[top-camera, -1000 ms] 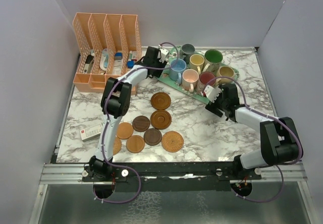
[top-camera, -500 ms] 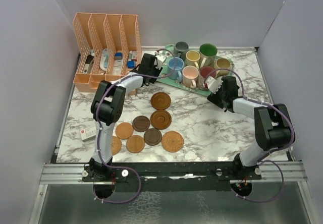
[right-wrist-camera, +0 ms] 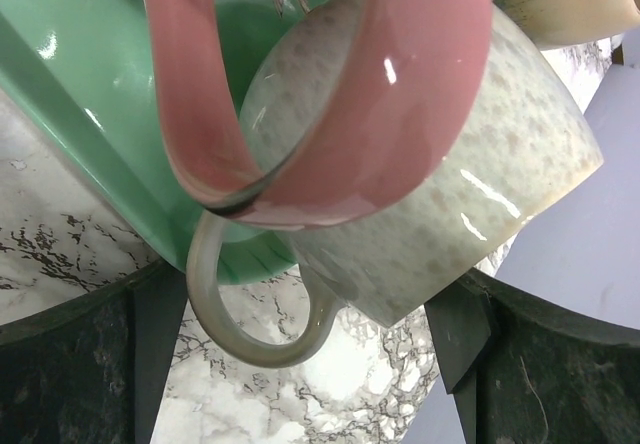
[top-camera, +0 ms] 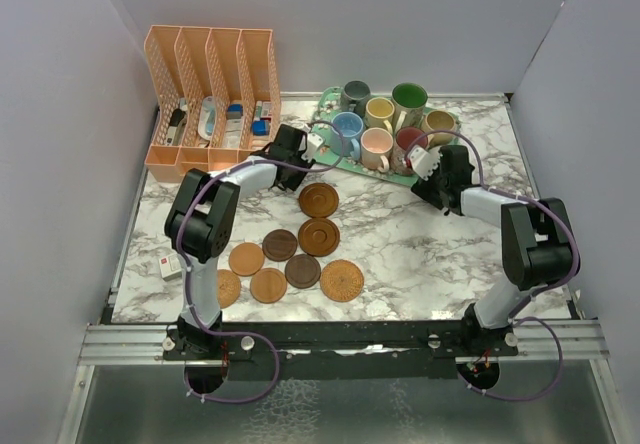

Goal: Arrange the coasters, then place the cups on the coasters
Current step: Move the tray to the center of the board.

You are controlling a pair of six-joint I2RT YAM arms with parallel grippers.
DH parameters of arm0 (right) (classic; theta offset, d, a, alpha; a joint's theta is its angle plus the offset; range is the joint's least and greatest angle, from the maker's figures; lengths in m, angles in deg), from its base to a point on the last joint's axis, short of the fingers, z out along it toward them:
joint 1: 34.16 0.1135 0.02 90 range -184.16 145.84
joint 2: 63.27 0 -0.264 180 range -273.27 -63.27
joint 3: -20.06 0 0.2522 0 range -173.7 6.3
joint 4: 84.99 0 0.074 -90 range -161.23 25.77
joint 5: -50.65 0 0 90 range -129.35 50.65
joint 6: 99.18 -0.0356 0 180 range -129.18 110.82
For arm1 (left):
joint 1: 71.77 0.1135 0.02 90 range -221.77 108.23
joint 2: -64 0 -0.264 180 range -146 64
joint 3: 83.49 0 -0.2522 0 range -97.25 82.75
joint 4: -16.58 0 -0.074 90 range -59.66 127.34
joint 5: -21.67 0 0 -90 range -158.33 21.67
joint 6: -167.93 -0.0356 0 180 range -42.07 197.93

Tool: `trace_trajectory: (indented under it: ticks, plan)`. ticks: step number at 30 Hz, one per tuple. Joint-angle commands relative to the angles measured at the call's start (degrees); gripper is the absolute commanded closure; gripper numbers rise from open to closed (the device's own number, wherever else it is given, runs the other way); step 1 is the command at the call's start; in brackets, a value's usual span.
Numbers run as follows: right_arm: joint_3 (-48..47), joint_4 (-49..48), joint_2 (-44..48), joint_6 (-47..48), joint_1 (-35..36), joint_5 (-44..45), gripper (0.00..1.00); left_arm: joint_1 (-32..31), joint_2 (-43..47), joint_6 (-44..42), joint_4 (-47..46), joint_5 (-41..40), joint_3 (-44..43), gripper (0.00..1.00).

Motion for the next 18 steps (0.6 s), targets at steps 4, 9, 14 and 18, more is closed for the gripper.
trace_trajectory:
  ticks: [4, 9, 14, 18]
  plan:
    - [-1.6, 2.4, 4.6, -2.8, -1.1, -7.9, 0.05, -0.3, 1.4, 0.5, 1.7, 2.6, -3.5, 0.45]
    - [-3.4, 10.6, 11.1, -5.8, -1.1, -14.4, 0.05, 0.7, -2.5, 2.8, -0.8, 2.6, -12.7, 0.35]
    - [-5.3, 17.6, 16.4, -8.9, -1.0, -18.1, 0.05, 1.4, -10.5, 5.5, 1.7, 4.4, -25.4, 0.34]
    - [-5.4, 21.3, 20.4, -11.6, -1.0, -18.8, 0.04, 1.8, -17.9, 7.1, 4.9, 2.4, -34.8, 0.38]
